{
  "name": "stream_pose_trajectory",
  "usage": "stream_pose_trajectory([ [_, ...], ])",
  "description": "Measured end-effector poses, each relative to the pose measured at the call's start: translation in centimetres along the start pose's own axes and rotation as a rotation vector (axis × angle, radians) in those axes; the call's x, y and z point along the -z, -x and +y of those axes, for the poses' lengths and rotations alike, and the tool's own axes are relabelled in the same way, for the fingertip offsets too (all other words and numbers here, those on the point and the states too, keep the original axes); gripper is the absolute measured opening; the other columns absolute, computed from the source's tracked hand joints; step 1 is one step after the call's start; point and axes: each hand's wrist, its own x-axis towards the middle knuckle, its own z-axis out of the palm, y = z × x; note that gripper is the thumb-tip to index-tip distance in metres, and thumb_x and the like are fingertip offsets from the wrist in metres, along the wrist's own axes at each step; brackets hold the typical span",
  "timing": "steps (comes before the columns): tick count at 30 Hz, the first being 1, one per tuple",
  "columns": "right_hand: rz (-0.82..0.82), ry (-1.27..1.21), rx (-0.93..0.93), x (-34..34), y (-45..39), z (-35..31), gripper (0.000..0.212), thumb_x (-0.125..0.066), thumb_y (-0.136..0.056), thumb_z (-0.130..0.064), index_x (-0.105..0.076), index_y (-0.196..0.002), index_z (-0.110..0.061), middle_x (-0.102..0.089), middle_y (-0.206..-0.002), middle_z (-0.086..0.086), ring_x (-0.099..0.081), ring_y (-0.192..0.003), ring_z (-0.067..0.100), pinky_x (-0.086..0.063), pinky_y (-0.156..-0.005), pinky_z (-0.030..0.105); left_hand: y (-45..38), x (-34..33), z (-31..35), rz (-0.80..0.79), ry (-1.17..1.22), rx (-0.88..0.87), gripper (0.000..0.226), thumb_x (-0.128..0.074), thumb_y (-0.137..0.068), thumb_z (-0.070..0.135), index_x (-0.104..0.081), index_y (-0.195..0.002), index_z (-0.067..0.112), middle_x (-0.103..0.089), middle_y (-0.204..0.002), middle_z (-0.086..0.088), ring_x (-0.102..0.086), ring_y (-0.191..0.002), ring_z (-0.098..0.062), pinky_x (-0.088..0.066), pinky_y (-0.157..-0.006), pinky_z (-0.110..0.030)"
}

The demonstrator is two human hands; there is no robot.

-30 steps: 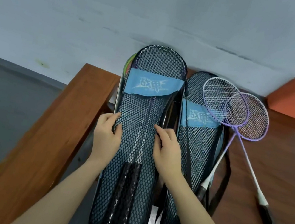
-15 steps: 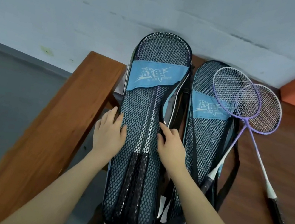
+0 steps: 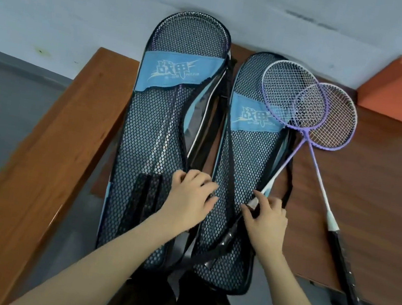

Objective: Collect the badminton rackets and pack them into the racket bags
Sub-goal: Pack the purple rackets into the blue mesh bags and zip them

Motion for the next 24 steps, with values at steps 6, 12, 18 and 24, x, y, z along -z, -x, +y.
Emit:
stream_pose_trajectory([
  [6,-0.099,-0.015,0.083,0.3,-1.5,1.1,0.048,-0.061,-0.084,-0.044,-0.053,-0.129,-0.026,-0.054,-0.107,0.01,-0.051,-0.105,0.033,-0.036,-0.086,0.039,-1.3,-3.5,3.8,-0.225,-0.045,0.119,0.042,-0.051,-0.091,0.038,-0.049,-0.13,0.025,-0.054,-0.125,0.0,-0.041,-0.122,-0.024,-0.02,-0.095,-0.039],
  [12,-0.098,0.019,0.455,0.2,-1.5,5.3,0.034,-0.052,-0.086,-0.048,-0.061,-0.116,-0.036,-0.046,-0.132,0.004,-0.034,-0.116,0.028,-0.03,-0.091,0.045,-2.5,-5.9,4.4,-0.274,0.011,0.234,0.045,-0.052,-0.092,0.032,-0.045,-0.135,0.021,-0.045,-0.136,0.003,-0.036,-0.125,-0.016,-0.022,-0.095,-0.036],
  [18,-0.252,0.132,0.669,1.3,-3.3,5.6,0.04,-0.057,-0.086,-0.048,-0.054,-0.125,-0.039,-0.047,-0.136,-0.011,-0.039,-0.118,0.023,-0.02,-0.088,0.04,-1.3,-5.4,5.2,-0.269,0.046,0.232,0.03,-0.05,-0.092,0.032,-0.06,-0.119,0.021,-0.056,-0.12,0.003,-0.046,-0.115,-0.016,-0.023,-0.087,-0.031],
  [24,-0.243,0.254,0.767,1.2,-4.4,4.1,0.042,-0.052,-0.088,-0.049,-0.052,-0.127,-0.033,-0.049,-0.131,-0.005,-0.044,-0.112,0.028,-0.025,-0.086,0.04,5.2,-3.9,7.1,-0.135,-0.073,0.244,0.035,-0.059,-0.079,0.042,-0.065,-0.095,0.012,-0.067,-0.086,-0.002,-0.065,-0.077,-0.025,-0.049,-0.067,-0.037],
])
